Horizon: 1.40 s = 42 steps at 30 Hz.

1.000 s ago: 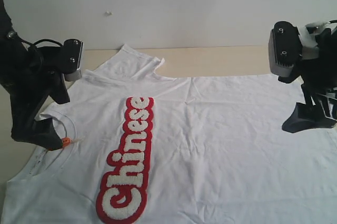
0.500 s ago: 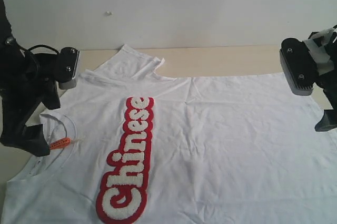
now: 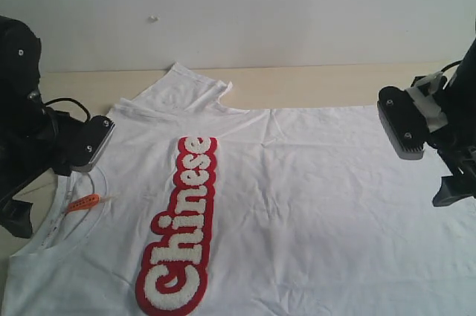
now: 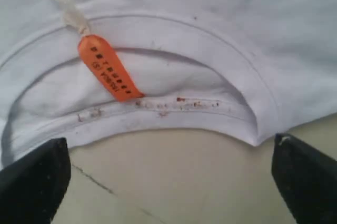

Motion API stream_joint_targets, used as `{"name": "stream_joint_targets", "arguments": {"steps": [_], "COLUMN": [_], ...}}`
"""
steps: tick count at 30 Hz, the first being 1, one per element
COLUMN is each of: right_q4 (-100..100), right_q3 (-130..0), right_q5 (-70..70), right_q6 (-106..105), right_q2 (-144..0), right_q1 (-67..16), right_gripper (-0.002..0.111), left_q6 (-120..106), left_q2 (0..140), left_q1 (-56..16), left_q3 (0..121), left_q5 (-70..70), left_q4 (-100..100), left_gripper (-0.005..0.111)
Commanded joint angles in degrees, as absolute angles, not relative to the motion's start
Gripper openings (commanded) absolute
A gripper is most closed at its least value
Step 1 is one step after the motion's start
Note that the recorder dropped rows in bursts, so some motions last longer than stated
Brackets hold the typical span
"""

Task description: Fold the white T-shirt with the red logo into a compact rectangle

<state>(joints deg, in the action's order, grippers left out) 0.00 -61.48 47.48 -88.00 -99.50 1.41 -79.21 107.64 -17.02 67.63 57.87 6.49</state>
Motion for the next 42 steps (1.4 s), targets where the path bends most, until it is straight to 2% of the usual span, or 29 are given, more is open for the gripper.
{"name": "stream_joint_targets", "arguments": {"steps": [1, 11, 35, 42], "right_q4": [0.0, 0.0, 2.82, 0.0], "right_q3": [-61.51, -61.6, -61.6, -62.55], "right_q5": [46.36, 43.91, 41.55, 43.42], "right_q6": [-89.97, -89.97, -92.31, -94.87], "right_q2": [-100.97, -101.01, -101.14, -105.61], "right_q1": [1.93, 5.72, 6.63, 7.83], "right_gripper": [0.105, 0.105, 0.105, 0.105], "left_q6": [-81.36, -82.46, -81.84, -81.84], "left_q2": [109.53, 115.75, 120.13, 122.5], "left_q1": [-17.26, -17.26, -13.66, -13.66], "left_q3": [70.53, 76.21, 76.69, 76.69], "left_q5": [55.99, 58.23, 55.22, 55.33], "left_q4": [4.64, -2.71, -4.25, -4.98], "left_gripper": [0.105, 0.105, 0.105, 0.105]}}
